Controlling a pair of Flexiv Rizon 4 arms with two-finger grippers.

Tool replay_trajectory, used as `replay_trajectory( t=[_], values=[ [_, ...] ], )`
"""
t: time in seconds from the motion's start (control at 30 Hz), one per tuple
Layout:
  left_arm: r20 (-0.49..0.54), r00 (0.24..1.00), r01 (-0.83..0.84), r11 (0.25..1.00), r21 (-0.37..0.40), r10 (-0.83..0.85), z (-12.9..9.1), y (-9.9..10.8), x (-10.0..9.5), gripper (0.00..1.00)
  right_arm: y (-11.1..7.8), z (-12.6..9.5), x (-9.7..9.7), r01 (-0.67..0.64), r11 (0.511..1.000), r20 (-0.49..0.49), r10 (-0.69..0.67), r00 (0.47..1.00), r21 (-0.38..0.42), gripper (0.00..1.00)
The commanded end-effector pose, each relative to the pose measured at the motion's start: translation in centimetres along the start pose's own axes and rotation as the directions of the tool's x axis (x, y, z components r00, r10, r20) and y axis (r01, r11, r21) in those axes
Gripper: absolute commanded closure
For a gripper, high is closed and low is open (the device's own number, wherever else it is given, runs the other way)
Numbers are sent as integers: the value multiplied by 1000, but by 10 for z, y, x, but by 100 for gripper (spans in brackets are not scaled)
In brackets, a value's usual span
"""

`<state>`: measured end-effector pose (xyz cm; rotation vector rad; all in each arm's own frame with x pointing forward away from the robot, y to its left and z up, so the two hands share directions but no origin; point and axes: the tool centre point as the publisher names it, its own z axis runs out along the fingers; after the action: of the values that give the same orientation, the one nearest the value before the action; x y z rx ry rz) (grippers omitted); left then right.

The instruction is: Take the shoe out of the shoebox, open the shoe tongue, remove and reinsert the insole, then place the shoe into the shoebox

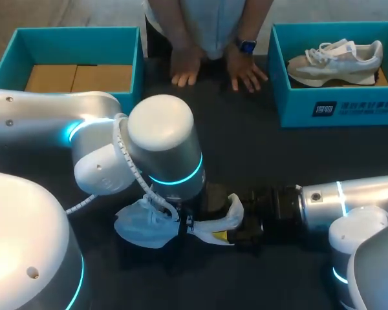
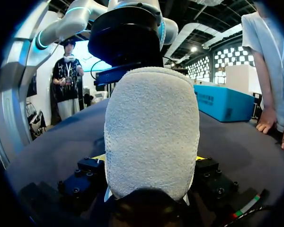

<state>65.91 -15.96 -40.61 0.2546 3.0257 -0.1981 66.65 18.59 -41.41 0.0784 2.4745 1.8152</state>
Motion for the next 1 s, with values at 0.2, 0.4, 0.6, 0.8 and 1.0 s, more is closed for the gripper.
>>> replay_trajectory(
  t=[0.2,0.4,0.6,0.8,1.0],
  values=[
    [-100,995,-10,990,141,24,-12,4,-9,100,3,3,7,1,1000,-1,-1,1000,3,100],
    [-155,987,-16,975,222,51,-27,4,-3,100,3,3,7,1,1000,-1,-1,1000,3,100],
    [-215,974,-4,953,303,72,-39,6,-3,100,3,3,7,1,1000,-1,-1,1000,3,100],
    [-287,954,27,927,375,88,-46,11,-5,100,3,3,7,1,1000,-1,-1,1000,3,100],
    [-328,939,52,901,430,102,-51,15,-5,100,3,3,7,1,1000,-1,-1,1000,3,100]
  ],
)
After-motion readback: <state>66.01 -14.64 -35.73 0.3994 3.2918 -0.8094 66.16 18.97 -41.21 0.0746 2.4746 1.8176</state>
